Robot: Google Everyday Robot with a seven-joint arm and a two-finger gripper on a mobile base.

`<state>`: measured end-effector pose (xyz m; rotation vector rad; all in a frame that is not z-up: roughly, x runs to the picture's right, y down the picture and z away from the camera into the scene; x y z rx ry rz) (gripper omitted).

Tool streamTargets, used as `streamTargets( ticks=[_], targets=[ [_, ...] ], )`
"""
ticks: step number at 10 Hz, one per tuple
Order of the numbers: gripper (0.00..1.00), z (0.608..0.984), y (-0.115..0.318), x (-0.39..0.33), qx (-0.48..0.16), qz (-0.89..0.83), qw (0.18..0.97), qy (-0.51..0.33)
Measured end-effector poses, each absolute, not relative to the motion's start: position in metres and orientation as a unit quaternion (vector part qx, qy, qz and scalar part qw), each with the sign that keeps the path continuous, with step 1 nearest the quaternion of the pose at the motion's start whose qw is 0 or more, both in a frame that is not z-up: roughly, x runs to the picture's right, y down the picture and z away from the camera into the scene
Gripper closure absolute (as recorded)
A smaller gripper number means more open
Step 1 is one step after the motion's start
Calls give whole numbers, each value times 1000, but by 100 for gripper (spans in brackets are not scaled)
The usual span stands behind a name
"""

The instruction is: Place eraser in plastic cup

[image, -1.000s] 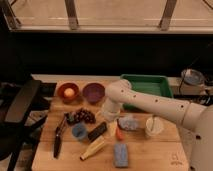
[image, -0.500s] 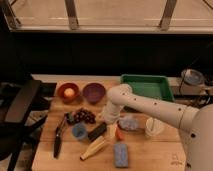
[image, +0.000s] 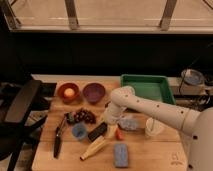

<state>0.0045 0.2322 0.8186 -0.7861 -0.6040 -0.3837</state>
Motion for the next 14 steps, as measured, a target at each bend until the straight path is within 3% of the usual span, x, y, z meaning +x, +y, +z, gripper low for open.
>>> streamTargets(
  ticks=[5,11,14],
  targets=[
    [99,808,223,7,-364,-185,870,-277],
    [100,732,136,22,-305,-221,900,-217],
    [100,716,119,-1,-287,-254,896,-223]
  ],
)
